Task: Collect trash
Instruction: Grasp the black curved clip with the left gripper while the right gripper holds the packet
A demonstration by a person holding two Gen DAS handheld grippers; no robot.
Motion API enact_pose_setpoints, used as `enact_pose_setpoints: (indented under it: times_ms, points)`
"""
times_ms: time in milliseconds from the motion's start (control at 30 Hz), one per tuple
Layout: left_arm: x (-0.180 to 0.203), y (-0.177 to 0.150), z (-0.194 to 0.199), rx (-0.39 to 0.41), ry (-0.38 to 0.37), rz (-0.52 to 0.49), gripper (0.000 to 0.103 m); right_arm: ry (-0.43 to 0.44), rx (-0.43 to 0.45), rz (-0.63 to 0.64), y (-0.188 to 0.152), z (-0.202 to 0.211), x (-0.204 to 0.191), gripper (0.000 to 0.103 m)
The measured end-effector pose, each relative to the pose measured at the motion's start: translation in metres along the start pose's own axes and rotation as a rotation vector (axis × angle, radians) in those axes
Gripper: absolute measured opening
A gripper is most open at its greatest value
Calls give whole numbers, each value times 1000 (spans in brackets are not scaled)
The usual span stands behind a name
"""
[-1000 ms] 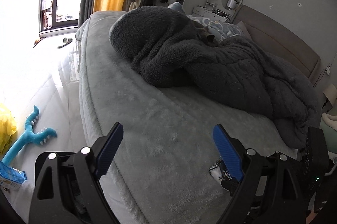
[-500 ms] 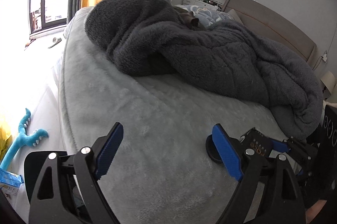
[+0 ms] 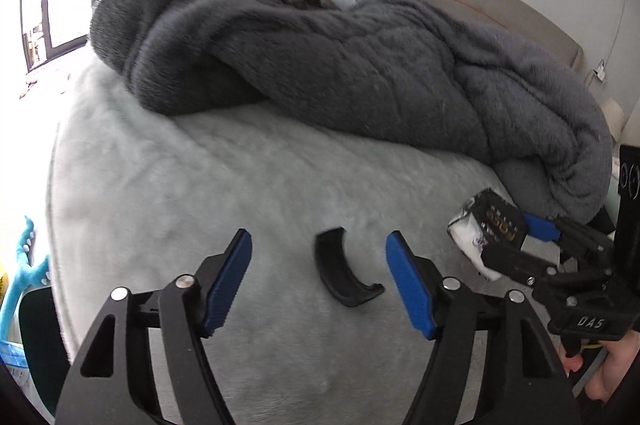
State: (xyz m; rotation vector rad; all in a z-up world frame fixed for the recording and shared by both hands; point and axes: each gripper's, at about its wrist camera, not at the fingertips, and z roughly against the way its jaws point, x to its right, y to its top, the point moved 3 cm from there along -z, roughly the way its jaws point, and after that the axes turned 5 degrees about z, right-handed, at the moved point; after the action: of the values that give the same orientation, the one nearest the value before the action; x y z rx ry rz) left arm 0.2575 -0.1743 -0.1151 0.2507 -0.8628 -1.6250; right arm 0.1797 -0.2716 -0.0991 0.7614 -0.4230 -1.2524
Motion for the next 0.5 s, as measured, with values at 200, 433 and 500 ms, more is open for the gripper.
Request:
enact_pose_setpoints:
  times_ms: [200,433,500]
  points:
    - [12,-8,-25,-54,18,-21,61,-17,5,20,-4,5,9,71]
    - [9,-10,-41,-78,67,6,49,-14,-8,10,-12,5,23,71]
    - [7,-9,-43,-79,68,16,44,-10,-9,0,-13,6,25,71]
